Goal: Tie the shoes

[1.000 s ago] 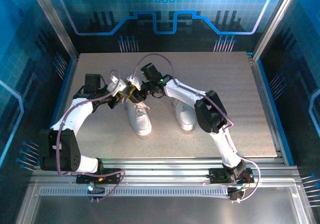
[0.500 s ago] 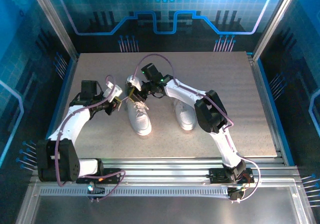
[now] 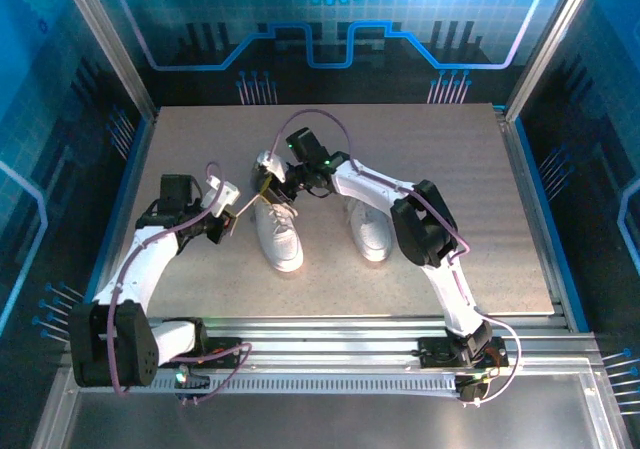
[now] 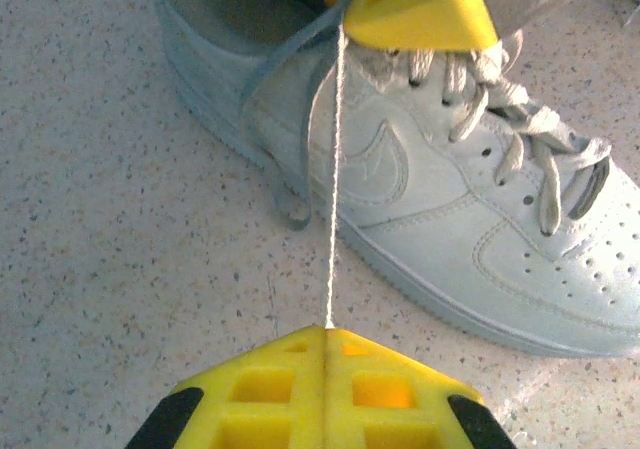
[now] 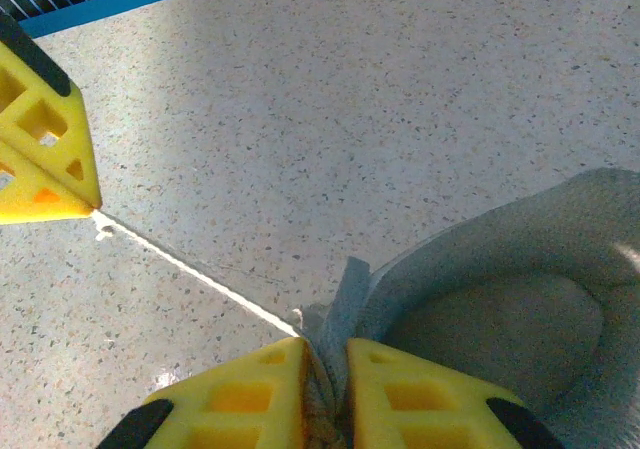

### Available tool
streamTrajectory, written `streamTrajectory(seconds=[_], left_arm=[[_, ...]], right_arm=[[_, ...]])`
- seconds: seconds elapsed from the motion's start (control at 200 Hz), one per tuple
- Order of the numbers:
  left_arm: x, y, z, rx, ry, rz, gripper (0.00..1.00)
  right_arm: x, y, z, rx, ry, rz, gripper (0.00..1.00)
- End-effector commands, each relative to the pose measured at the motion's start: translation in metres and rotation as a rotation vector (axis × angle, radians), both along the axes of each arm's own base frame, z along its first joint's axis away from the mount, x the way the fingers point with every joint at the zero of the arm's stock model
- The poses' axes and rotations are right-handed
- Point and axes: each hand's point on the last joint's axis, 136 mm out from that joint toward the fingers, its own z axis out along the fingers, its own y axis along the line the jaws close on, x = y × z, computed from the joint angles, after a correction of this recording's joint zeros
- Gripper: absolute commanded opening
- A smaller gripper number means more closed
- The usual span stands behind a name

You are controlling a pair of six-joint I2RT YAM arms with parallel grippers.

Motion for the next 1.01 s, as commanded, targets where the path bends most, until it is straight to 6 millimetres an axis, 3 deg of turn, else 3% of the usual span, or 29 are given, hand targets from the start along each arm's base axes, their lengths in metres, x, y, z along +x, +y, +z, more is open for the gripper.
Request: streamTrajectory(seconds=[0.0, 0.265, 0.39, 0.455, 0.585, 0.765, 0.845, 1.0], left_arm=[[-0.019, 0.005, -0.010, 0.000, 0.068, 0.051, 0.00], [-0.030, 0.002, -0.017, -0.003, 0.105, 0.055, 0.00], [-0.030, -0.005, -0.016, -0.017, 0.092, 0.025, 0.00], [-0.026, -0.007, -0.010, -0.023, 0.064, 0.015, 0.19], [-0.020, -0.006, 0.004, -0.006, -0.005, -0.003, 0.38], [-0.007, -0.007, 0.022, 0.052, -0.158, -0.091, 0.48], [0.006, -0.001, 0.024, 0.105, -0.209, -0.112, 0.51], [0.038, 0.007, 0.021, 0.127, -0.209, -0.145, 0.48]], right_arm=[[-0.004, -0.016, -0.004, -0.028, 0.046, -0.012, 0.17], [-0.005, -0.019, -0.005, -0.028, 0.048, -0.011, 0.17], [-0.006, -0.018, -0.001, -0.023, 0.052, -0.005, 0.26], [-0.006, -0.019, 0.005, -0.018, 0.058, -0.011, 0.35], [-0.006, -0.026, 0.033, 0.028, 0.063, -0.015, 0.47], [0.001, -0.056, 0.064, 0.106, 0.109, -0.021, 0.52], [0.007, -0.073, 0.056, 0.087, 0.112, -0.058, 0.53], [0.008, -0.094, 0.015, -0.033, 0.110, -0.091, 0.53]])
